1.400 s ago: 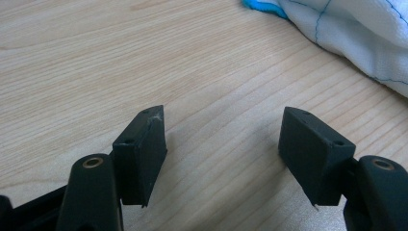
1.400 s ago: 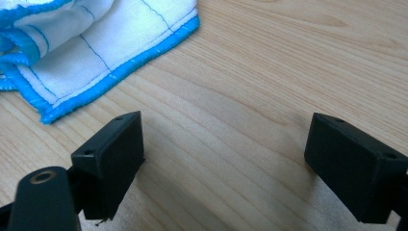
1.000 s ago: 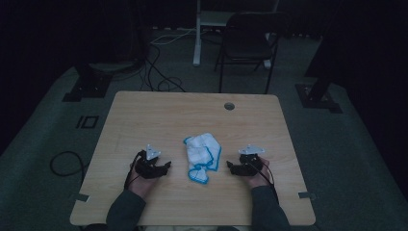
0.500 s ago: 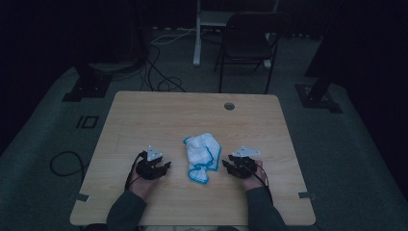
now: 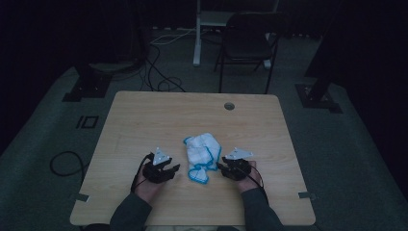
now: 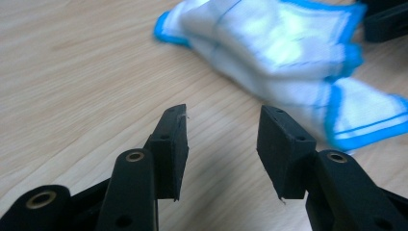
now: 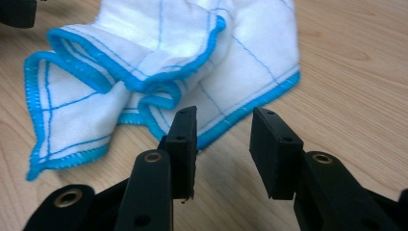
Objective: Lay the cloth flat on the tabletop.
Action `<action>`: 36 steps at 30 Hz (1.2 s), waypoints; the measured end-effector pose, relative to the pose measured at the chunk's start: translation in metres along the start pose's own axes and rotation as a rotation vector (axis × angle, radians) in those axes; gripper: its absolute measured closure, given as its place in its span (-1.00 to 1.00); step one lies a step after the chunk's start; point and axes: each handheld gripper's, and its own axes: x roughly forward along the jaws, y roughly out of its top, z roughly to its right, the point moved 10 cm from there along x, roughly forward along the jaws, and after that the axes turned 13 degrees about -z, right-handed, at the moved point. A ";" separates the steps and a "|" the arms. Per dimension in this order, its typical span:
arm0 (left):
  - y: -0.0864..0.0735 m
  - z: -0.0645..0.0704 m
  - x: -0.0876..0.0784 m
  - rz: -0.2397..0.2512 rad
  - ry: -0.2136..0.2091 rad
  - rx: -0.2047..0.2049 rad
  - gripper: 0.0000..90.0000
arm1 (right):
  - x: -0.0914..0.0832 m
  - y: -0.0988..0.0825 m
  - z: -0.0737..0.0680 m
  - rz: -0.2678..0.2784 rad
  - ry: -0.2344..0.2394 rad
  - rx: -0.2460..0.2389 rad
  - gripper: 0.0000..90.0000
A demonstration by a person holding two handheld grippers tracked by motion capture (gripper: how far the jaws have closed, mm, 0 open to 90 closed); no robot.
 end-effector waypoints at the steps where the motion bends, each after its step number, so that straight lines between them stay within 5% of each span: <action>1: 0.000 0.000 0.000 0.000 0.000 0.000 0.21 | 0.000 0.000 0.000 0.000 0.000 0.000 0.39; 11: 0.029 0.024 0.000 0.027 -0.031 0.067 0.21 | 0.003 0.002 -0.009 -0.001 0.007 -0.031 0.37; 24: 0.052 0.059 0.024 -0.013 -0.059 0.239 0.17 | 0.004 -0.001 -0.007 -0.009 0.001 -0.031 0.37; 28: 0.049 0.058 0.032 -0.050 -0.029 0.251 0.21 | 0.004 -0.001 -0.008 -0.009 0.002 -0.035 0.36; 32: 0.049 0.047 0.031 -0.056 -0.008 0.227 0.67 | 0.004 -0.001 -0.008 -0.007 0.003 -0.035 0.36; 36: 0.053 0.039 0.025 -0.040 0.009 0.202 0.83 | 0.004 0.000 -0.009 -0.002 0.004 -0.037 0.36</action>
